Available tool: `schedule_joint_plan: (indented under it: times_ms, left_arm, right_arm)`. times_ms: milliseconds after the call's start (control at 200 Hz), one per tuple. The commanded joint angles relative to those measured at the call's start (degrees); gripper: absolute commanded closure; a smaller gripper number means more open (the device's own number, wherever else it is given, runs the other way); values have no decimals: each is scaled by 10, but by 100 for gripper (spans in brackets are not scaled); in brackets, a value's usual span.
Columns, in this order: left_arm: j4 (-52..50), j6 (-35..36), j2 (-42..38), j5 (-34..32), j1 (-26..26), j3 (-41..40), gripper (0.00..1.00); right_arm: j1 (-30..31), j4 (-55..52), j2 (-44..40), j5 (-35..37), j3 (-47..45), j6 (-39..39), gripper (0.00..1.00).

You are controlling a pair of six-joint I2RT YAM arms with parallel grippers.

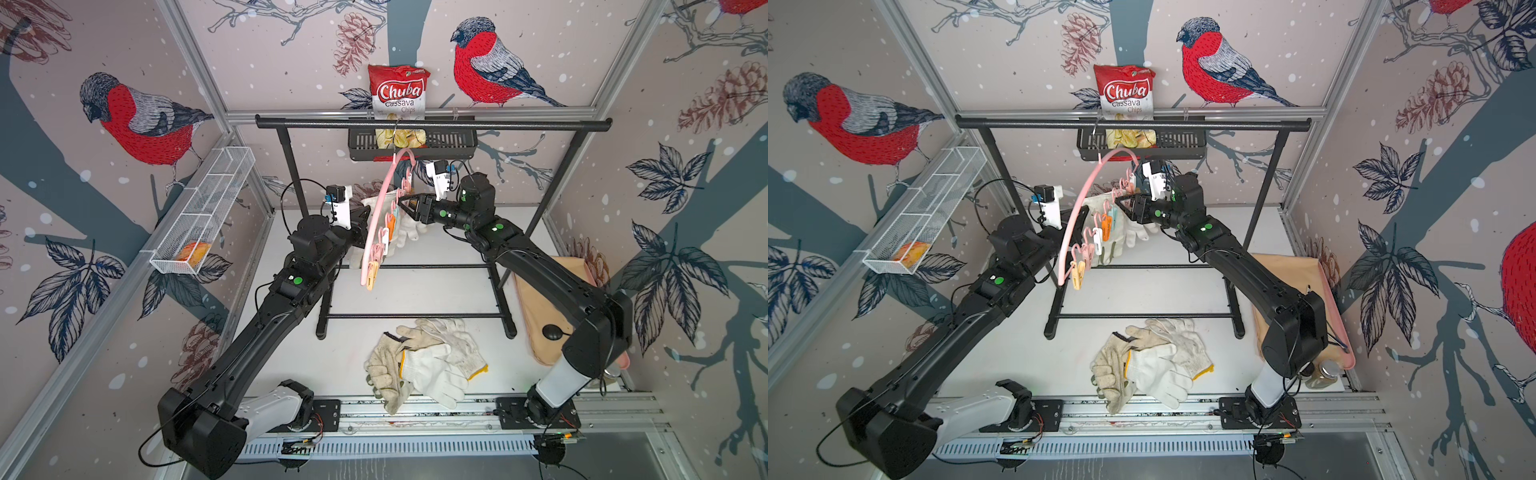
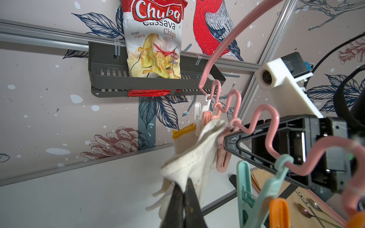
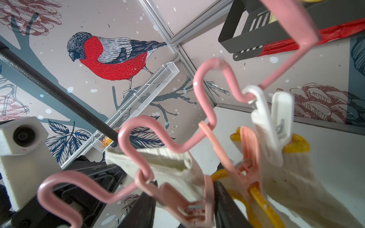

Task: Clip the gloves onto a hanger to dry
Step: Open the clamp at the hanger.

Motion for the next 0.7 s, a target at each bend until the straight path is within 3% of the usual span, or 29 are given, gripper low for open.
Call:
schedule_joint_plan:
  times_ms: [0,235,695]
  left_arm:
    - [6,2,-4,4,-1,2,100]
    - [6,1,1,4,-1,8,100]
    - [4,3,3,3,-1,9,100]
  right_arm:
    - [-1,21,1,-13,3,-9,49]
    - [-5,30,3,-27,1,-11,50]
    - [-9,21,1,-26,-1,-16,68]
